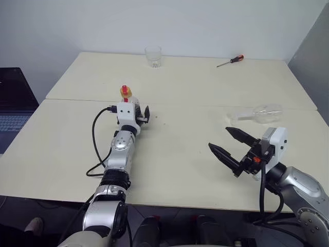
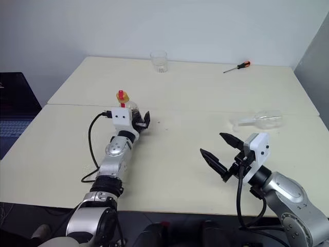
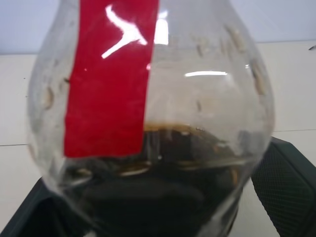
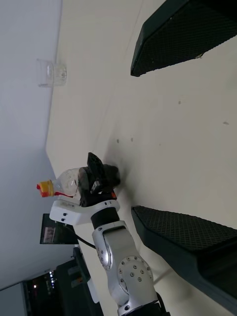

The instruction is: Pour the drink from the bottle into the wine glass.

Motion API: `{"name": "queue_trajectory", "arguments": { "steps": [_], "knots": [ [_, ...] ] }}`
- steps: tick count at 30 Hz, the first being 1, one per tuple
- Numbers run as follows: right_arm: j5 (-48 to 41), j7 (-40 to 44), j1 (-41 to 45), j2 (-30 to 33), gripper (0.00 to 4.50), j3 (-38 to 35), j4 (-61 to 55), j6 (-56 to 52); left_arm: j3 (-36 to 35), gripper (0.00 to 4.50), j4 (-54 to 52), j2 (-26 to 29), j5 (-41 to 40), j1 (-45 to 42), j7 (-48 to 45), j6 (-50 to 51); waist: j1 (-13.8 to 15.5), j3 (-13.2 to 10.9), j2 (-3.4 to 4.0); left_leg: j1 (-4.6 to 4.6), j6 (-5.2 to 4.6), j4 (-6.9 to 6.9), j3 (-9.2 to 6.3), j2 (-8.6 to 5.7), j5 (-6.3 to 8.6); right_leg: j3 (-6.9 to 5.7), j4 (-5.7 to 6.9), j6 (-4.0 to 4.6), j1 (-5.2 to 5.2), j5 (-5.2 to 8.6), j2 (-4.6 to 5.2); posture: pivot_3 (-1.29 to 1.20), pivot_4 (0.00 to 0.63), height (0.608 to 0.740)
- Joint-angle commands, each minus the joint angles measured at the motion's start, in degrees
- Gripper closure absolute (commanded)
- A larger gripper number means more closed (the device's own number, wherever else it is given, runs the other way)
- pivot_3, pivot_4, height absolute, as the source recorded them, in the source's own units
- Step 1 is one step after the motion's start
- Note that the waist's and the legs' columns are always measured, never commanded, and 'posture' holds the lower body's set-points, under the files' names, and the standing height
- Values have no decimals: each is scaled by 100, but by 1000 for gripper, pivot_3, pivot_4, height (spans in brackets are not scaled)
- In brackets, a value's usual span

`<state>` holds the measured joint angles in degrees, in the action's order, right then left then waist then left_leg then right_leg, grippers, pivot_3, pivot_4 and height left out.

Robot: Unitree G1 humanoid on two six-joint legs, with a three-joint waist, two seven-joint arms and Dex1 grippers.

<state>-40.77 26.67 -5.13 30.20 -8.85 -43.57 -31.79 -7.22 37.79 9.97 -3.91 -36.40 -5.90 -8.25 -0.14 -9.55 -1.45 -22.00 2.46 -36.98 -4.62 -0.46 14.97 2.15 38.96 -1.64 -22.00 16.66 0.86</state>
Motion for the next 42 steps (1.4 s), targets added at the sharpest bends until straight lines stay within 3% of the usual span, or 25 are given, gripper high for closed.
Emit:
{"name": "queue_trajectory", "arguments": {
  "steps": [1, 6, 9, 14, 18, 38, 42],
  "knots": [
    [-87, -58, 70, 3, 31, -34, -166, 17, -90, 0, 117, 107, -39, -225, -52, -247, -1, 0, 0, 0, 0, 0, 0, 0, 0, -1, 0, 0, 0, 0, 0, 0, 150, 740],
    [-98, -80, 67, 13, 31, -32, -168, 16, -96, 0, 295, 146, -74, -299, -114, -429, -2, 0, -1, 0, 0, 0, 0, 0, 0, 0, 1, 0, 0, 0, 0, 0, 150, 740],
    [-67, -102, 71, -8, 0, -38, -132, 40, -125, 586, 305, 141, -121, -300, -146, -528, -2, 0, -1, 0, 0, 0, 0, 0, 0, 0, 1, 0, 0, 0, 0, 0, 150, 740],
    [-58, -134, 69, -33, 0, -42, -119, 54, -146, 2089, 287, 137, -118, -287, -150, -573, -2, -1, -1, 0, 0, 0, 0, 1, 0, 0, 1, 0, -1, -1, 0, 0, 150, 740],
    [-64, -147, 87, -36, 0, -37, -112, 57, -149, 2560, 285, 137, -112, -291, -139, -582, -2, -1, -2, 0, 0, 0, 0, 0, 0, 0, 1, -1, -1, -1, 0, 0, 150, 740],
    [-52, -178, 125, -41, 0, -19, -70, 59, -134, 2950, 158, 140, -145, -250, -270, -418, -2, -1, -2, -1, 0, -1, 0, 0, 0, 0, 2, 0, -1, -1, 0, 0, 150, 740],
    [-38, -186, 127, -49, 0, -10, -69, 60, -138, 1671, 129, 118, -174, -231, -313, -424, -2, -1, -2, -1, 0, -1, 0, 0, 0, 0, 2, 0, -1, -1, 0, 0, 150, 740]
  ]
}}
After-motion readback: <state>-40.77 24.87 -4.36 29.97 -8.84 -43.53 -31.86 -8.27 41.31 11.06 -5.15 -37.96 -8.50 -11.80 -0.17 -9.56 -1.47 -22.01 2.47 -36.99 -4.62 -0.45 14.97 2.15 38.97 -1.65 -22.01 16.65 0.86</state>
